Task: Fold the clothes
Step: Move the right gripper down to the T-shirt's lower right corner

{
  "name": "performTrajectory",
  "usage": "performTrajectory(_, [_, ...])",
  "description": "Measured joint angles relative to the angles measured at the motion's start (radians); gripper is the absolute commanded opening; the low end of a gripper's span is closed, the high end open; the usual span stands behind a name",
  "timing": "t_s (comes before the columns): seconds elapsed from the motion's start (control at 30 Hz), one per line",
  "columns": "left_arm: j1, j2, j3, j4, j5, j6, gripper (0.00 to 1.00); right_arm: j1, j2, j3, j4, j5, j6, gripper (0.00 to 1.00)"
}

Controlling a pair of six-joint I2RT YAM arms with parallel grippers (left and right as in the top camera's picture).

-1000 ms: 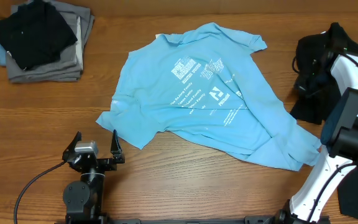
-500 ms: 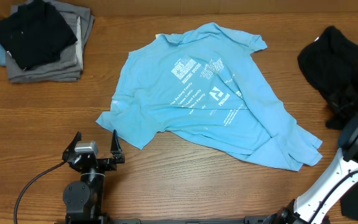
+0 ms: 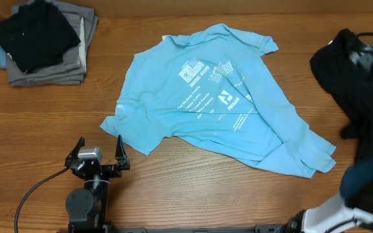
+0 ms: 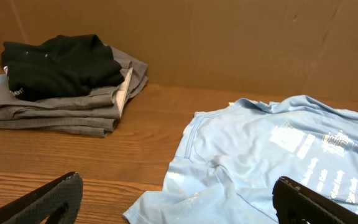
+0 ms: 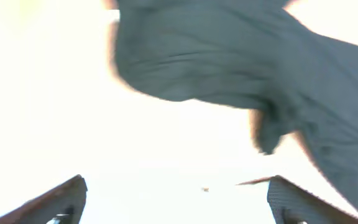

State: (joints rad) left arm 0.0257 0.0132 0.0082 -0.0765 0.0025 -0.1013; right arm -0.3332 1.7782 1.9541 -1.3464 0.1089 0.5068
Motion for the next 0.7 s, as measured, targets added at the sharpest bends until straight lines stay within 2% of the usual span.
performTrajectory(0.13, [0.000,0.000,0.000,0.000,0.000,0.000,1.00,0.122,-0.110,0.004,-0.043,-0.020,-0.003,1.00])
performTrajectory(0.37, [0.000,0.000,0.000,0.000,0.000,0.000,1.00,0.289,-0.195,0.001,-0.254,0.007,-0.008,1.00])
performTrajectory(0.5, [0.000,0.000,0.000,0.000,0.000,0.000,1.00,0.343,-0.203,-0.100,-0.321,0.010,-0.010,1.00])
performTrajectory(0.7, [0.000,0.000,0.000,0.000,0.000,0.000,1.00,0.369,-0.198,-0.369,-0.236,0.001,-0.011,1.00])
